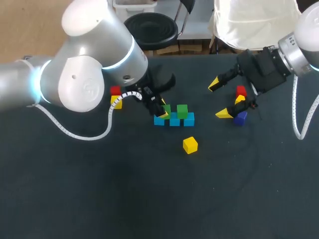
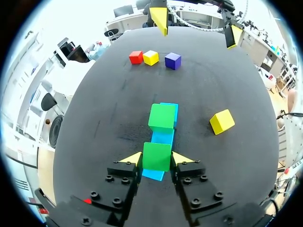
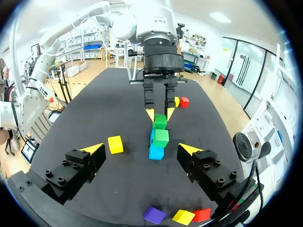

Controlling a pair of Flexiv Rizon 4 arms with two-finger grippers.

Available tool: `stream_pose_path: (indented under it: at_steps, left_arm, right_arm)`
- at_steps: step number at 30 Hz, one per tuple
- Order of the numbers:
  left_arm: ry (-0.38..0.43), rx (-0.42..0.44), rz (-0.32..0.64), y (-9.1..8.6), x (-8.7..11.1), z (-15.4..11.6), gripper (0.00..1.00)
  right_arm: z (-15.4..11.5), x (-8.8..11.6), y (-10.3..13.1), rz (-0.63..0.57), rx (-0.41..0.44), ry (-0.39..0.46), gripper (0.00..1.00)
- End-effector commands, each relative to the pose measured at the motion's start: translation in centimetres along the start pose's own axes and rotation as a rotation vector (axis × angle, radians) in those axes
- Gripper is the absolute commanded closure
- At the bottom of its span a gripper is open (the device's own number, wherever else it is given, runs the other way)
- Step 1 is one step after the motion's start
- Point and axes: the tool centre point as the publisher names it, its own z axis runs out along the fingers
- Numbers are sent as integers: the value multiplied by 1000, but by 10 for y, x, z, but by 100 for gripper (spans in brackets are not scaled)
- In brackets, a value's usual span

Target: Place the blue cubes, place green cubes on the blue cubes, place the yellow cubes on the green cubes, then place the red cubes on the yellow cubes, and place purple cube on the red cubes.

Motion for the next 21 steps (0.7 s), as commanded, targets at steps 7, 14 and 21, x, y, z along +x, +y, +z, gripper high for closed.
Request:
stream_pose_path:
  at_steps: [7,14,21]
  left_arm:
    - [-5,0,3,1,-2,2,100]
    - [1,-3,-3,2,-1,3,96]
    - [-4,-5,-4,2,-2,2,81]
  right_arm:
    - [0,0,0,-1,0,-2,0]
    - [0,0,0,-1,0,-2,0]
    - [0,0,0,-1,0,-2,0]
